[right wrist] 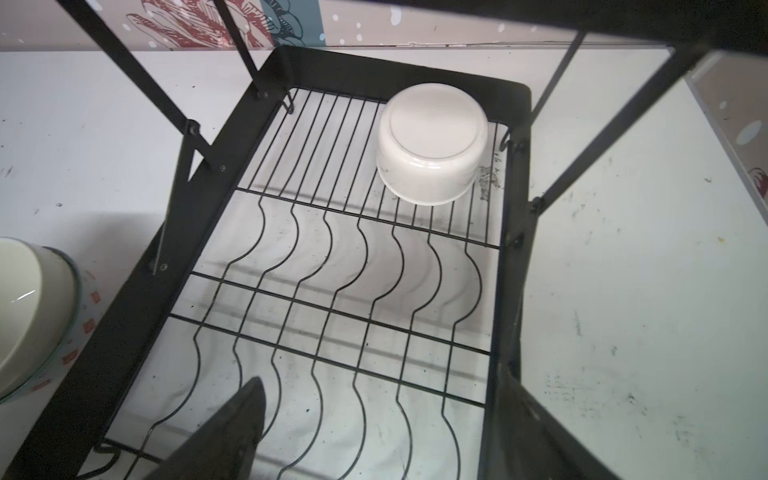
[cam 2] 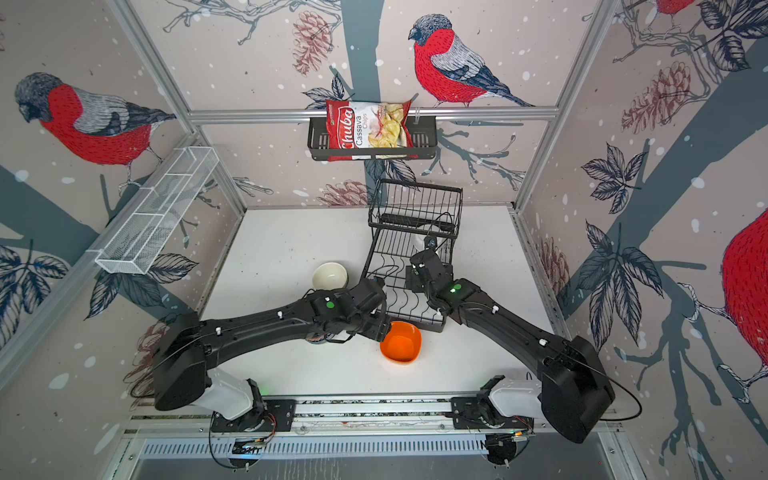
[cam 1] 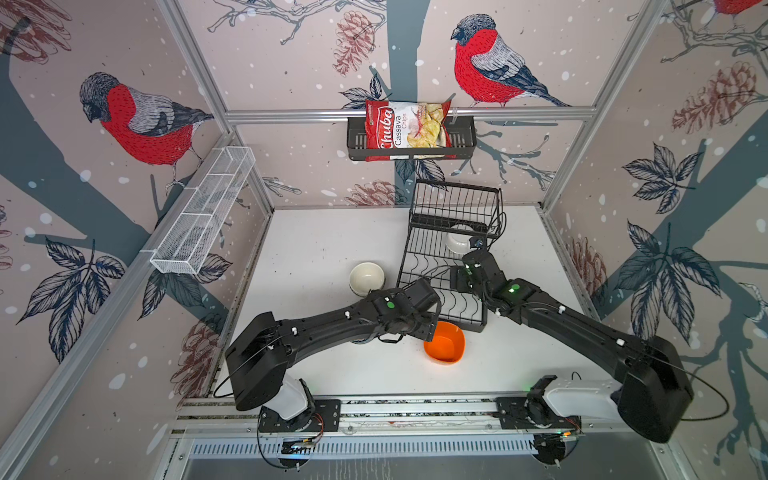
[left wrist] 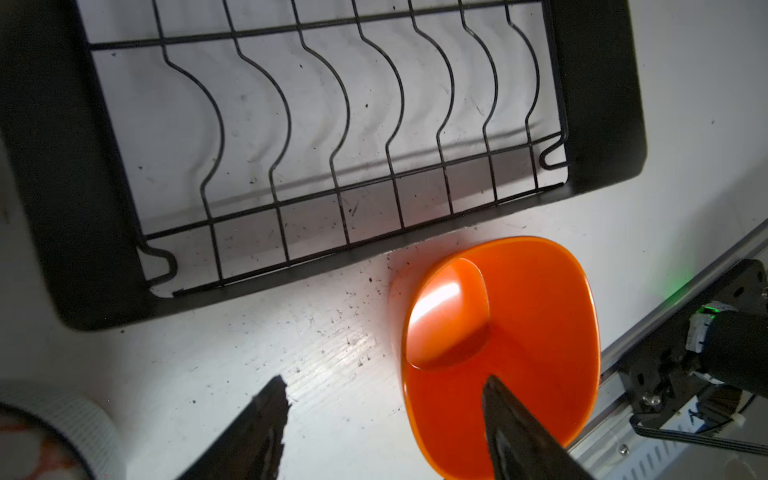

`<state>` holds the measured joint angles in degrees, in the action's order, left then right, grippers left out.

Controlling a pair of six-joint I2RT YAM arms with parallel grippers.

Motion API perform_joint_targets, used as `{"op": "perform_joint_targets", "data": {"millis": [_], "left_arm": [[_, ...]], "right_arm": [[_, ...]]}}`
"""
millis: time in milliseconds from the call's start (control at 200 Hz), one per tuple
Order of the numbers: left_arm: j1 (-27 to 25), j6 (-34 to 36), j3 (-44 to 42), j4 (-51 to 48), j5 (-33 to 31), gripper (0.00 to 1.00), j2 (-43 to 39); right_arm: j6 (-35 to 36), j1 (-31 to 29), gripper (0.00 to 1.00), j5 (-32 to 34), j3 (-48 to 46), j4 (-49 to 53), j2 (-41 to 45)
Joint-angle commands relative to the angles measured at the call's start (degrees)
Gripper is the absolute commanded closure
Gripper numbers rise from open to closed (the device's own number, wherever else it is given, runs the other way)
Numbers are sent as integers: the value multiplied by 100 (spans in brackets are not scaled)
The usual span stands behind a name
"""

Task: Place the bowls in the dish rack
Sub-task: 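Withdraw right gripper from rack while left gripper reaches toward orange bowl, then close the left gripper on the orange bowl rim and lift it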

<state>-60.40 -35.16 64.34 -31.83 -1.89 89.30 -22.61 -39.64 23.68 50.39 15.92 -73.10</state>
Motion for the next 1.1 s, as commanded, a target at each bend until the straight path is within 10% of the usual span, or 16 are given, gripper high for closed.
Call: {"op": "perform_joint_targets", "data": {"millis": [0,1096], "left_arm": [[-111,-51,220,-436,-249,27,244],[-218,-272,479,-692,-286,78,1121]], "right_arm": [[-84,61,13,-19,-136,-130,107],[-190,105,13,31,-680,-458,350]]}}
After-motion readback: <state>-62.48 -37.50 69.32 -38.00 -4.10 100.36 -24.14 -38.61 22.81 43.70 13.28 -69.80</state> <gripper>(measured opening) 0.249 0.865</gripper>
